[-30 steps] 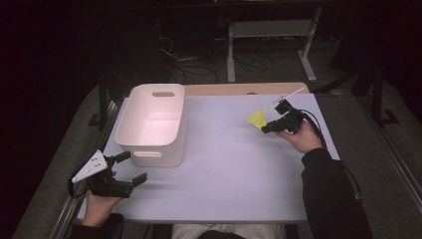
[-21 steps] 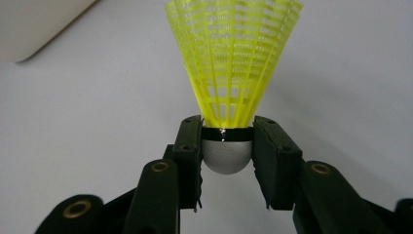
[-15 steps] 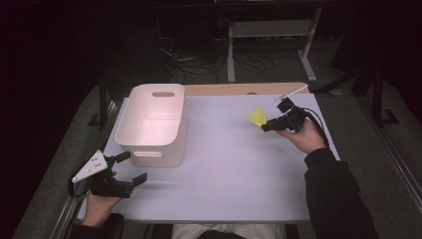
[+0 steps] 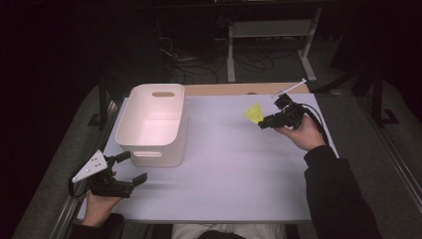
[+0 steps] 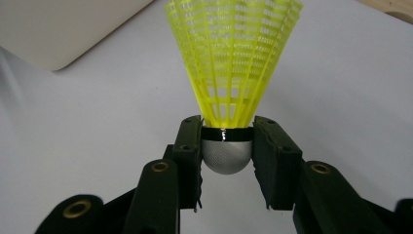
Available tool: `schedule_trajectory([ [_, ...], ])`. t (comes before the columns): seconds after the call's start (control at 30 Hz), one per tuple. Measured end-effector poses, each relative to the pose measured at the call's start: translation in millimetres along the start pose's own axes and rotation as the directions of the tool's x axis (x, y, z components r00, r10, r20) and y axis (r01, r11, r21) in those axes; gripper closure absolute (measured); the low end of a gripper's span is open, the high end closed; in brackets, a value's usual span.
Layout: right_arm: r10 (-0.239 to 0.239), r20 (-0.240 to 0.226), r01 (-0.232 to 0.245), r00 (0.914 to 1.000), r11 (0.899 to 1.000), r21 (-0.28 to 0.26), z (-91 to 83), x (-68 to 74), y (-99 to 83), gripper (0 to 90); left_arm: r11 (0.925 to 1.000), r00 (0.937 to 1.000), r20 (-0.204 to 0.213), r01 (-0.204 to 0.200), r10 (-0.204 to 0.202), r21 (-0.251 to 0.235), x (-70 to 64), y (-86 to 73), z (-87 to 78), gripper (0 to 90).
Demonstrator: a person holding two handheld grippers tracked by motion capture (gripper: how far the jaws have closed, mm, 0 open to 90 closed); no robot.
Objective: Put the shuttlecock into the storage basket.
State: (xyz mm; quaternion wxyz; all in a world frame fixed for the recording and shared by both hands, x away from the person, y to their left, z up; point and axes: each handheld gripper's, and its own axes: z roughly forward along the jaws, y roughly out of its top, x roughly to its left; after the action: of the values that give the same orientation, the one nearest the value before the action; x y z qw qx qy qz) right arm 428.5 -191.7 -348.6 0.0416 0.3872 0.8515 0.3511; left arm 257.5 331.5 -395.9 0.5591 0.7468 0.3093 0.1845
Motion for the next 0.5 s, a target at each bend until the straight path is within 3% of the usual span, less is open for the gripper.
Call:
schedule_trajectory([
  [0.5,-0.054,-0.011,0.054,0.9985,0.998,-0.021,-9.8,18.5,15.9,63.5,1.0000,1.0000,-0.001,0.000,0.000,0.000,0.1,0.0,-0.1,0.0],
])
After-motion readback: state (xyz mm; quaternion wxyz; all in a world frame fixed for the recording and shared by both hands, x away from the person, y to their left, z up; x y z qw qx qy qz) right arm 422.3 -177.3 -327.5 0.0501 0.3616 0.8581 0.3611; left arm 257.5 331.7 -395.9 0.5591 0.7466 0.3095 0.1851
